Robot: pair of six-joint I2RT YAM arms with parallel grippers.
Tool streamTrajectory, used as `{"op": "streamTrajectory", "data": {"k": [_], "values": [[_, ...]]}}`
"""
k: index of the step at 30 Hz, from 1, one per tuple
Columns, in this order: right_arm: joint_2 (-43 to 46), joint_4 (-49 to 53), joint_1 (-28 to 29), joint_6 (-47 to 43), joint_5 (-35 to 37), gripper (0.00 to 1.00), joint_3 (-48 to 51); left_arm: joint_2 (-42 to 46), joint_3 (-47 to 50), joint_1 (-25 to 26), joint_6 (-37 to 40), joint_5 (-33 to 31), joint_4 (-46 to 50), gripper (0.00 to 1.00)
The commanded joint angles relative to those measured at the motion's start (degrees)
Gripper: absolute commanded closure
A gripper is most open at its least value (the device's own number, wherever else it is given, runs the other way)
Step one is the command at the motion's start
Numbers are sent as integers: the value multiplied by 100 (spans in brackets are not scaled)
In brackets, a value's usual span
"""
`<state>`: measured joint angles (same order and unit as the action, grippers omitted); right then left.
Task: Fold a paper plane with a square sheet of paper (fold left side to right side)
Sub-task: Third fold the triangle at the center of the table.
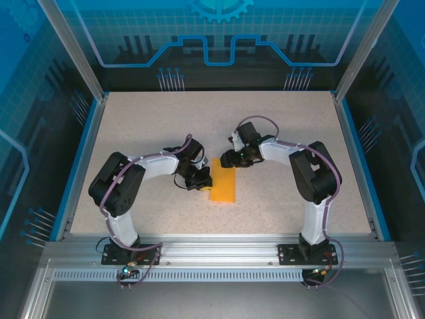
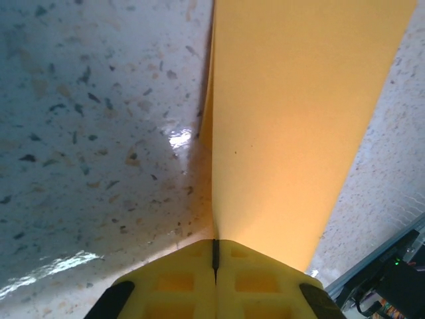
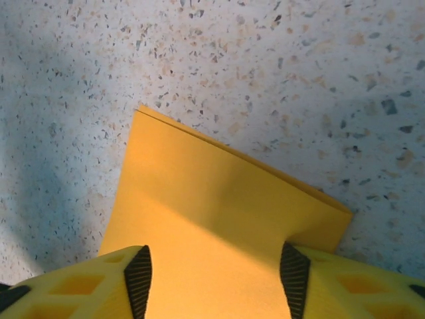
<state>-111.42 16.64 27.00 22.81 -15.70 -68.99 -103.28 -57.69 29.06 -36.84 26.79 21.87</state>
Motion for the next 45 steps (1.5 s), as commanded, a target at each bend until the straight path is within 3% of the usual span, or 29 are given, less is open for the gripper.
{"op": "streamTrajectory", "data": {"k": [1,10,17,26,31,38,45], "values": [[379,-174,59,-286,176,36,144,222,144,48,-240,-16,91,97],[1929,-654,84,-755,809,14,1225,275,160,75,-423,-31,69,99],[3512,-774,513,-890,1399,1,2430,294,179,84,-581,-33,53,100],[4798,-827,1727,-869,2288,0,3539,274,185,92,-748,26,48,100],[4757,-1182,2473,-1070,2712,0,3886,264,169,87,-829,73,88,100],[3902,-2042,3429,-1966,3126,0,3874,239,161,100,-878,170,90,100],[2858,-2505,3855,-2389,3679,0,3531,240,151,92,-879,194,124,100]]}}
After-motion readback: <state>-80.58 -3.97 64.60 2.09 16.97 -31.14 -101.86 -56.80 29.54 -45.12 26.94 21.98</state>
